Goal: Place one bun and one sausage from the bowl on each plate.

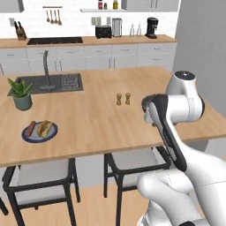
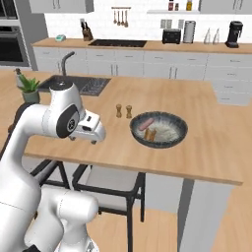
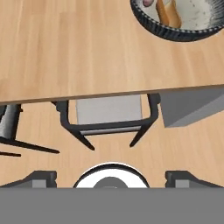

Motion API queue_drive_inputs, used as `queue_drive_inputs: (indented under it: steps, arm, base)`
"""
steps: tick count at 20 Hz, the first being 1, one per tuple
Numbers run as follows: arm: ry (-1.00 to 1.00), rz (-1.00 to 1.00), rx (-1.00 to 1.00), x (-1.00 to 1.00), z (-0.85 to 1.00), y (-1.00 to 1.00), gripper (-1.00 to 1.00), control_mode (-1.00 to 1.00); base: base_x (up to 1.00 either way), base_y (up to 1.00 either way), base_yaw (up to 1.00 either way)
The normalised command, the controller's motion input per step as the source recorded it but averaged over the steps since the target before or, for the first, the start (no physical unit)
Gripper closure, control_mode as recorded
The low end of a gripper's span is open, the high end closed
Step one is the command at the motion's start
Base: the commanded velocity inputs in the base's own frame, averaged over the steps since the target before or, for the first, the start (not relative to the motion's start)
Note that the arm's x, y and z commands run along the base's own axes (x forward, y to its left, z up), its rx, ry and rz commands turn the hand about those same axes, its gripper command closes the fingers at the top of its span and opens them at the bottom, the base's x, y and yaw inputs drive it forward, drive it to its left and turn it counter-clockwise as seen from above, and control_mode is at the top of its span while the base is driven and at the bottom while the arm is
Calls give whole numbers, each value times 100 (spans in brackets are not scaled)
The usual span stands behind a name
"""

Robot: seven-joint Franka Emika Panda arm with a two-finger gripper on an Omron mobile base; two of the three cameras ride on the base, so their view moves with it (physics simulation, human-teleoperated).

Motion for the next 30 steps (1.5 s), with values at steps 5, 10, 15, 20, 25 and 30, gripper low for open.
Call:
queue_drive_inputs:
  steps: [5, 10, 15, 20, 25, 30]
  arm:
    - [0, 0, 0, 0, 0, 0, -100, 100]
    - [0, 0, 0, 0, 0, 0, -100, 100]
    - [0, 0, 0, 0, 0, 0, -100, 100]
    - [0, 0, 0, 0, 0, 0, -100, 100]
    - [0, 0, 0, 0, 0, 0, -100, 100]
    - [0, 0, 0, 0, 0, 0, -100, 100]
  base:
    - [37, -58, 0]
    - [47, -24, -2]
    - [32, -44, -7]
    - [32, -48, -7]
    - [9, -63, -10]
    - [19, -29, -2]
